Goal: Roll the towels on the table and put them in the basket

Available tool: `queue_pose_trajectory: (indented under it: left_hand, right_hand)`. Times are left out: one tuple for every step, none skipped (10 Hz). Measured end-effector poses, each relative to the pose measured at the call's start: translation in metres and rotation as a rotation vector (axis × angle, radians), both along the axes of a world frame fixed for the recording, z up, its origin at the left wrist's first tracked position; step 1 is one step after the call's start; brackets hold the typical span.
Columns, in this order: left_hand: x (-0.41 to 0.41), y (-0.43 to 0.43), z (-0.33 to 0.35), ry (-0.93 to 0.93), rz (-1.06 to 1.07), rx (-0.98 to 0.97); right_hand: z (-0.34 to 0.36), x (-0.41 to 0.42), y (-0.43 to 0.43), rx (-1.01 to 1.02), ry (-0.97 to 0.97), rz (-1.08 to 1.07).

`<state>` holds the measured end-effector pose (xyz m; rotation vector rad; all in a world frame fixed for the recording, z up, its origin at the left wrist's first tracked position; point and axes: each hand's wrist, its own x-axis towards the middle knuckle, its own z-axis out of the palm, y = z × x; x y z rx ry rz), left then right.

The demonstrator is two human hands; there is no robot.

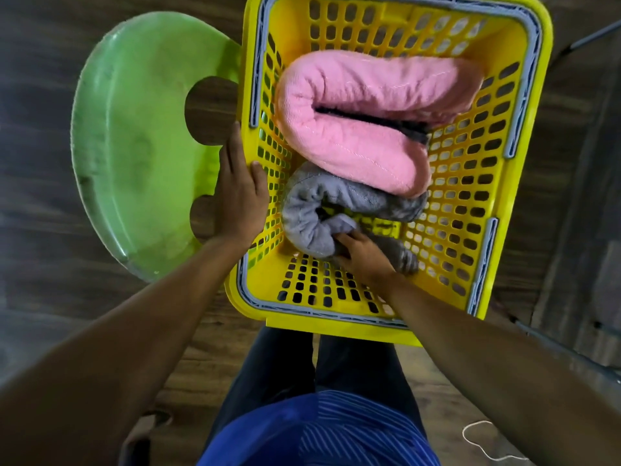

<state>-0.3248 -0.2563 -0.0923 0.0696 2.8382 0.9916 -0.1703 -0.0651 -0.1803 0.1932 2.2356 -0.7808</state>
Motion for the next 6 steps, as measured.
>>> queue_pose_trajectory:
  left_hand:
    - [0.0,0.0,-0.001,-0.001,-0.005,0.01]
    - [-0.001,-0.004,-0.005,-0.01,-0.008,0.012]
    - [0.0,-0.004,-0.001,-0.017,-0.034,-0.053]
    - [0.007,-0.002,0.017,-0.067,-0.064,-0.228]
    - [0.025,-0.001,0.039,-0.084,-0.132,-0.332]
    - [0.048,0.005,0.052,-0.071,-0.233,-0.384]
  right_hand:
    - [-0.007,0.0,-0.002,0.037,-0.071,-0.054]
    - [0.003,-0.012,0.003,0.011,-0.109,-0.037]
    - [0.024,-0.018,0.013,0.004,-0.12,-0.114]
    - [0.056,-0.018,0.025,0.019,-0.059,-0.293]
    - [0.089,-0.014,0.038,-0.022,0.019,-0.432]
    - [0.111,-0.006,0.049,-0.011,0.068,-0.489]
